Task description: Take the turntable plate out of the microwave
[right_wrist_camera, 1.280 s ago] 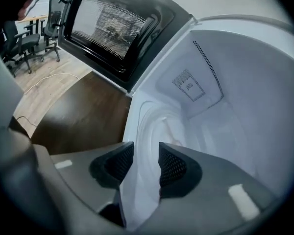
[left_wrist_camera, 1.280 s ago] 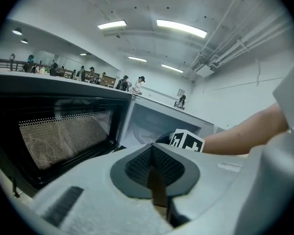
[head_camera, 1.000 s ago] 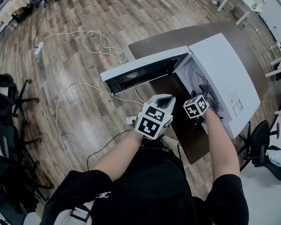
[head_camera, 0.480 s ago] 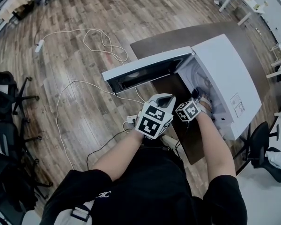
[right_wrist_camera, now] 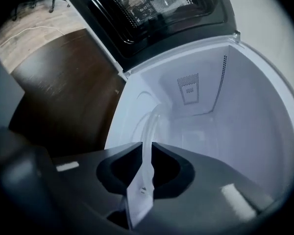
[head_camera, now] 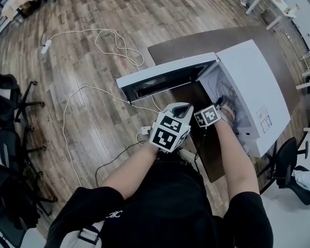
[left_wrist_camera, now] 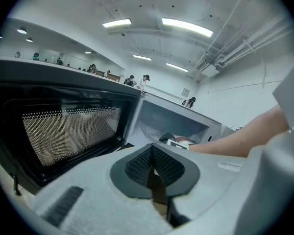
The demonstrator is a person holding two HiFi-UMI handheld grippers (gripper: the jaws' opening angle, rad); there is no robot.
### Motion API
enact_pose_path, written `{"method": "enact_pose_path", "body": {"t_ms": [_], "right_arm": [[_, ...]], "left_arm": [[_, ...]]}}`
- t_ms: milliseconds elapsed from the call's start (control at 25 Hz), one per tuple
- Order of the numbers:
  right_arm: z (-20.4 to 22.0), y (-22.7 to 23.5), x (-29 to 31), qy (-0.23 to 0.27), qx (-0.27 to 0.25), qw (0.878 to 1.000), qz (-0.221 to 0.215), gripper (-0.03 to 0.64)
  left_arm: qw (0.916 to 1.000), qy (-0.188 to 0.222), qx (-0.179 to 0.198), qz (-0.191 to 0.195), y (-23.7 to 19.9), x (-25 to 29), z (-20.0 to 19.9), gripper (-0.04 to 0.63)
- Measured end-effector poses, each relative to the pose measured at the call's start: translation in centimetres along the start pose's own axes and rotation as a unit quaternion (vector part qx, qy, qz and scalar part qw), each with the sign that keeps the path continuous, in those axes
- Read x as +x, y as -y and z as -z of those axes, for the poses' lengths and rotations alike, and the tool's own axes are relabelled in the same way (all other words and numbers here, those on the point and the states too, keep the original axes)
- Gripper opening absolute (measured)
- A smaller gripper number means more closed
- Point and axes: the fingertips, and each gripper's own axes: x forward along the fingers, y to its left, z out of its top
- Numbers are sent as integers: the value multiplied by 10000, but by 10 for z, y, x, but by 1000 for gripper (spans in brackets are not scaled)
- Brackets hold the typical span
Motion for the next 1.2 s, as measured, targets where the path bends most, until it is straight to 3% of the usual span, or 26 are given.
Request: {"method": "enact_pose_path", "body": {"t_ms": [200, 320, 440, 600, 1000, 1200], "right_arm": [[0, 7, 5, -227, 274, 9985, -417, 90], [-1, 6, 6, -231, 287, 9979, -531, 82], [-2, 2, 6, -139, 238, 9987, -439, 26], [-3, 4, 3, 55, 319, 9991, -268, 32], [3, -5, -9, 332, 378, 9979, -401, 32], [7, -10, -18, 418, 396, 9972, -485, 31]], "left_arm": [[10000, -11, -53, -35, -3, 2, 2, 11], [10000, -13, -54, -17, -2, 4, 1, 11], [10000, -14, -28, -2, -1, 6, -1, 11], [10000, -18, -80, -21, -5, 5, 1, 11], [9948, 66, -899, 470, -16, 23, -2, 9], [9857, 181, -1456, 832, -17, 39, -3, 55]]}}
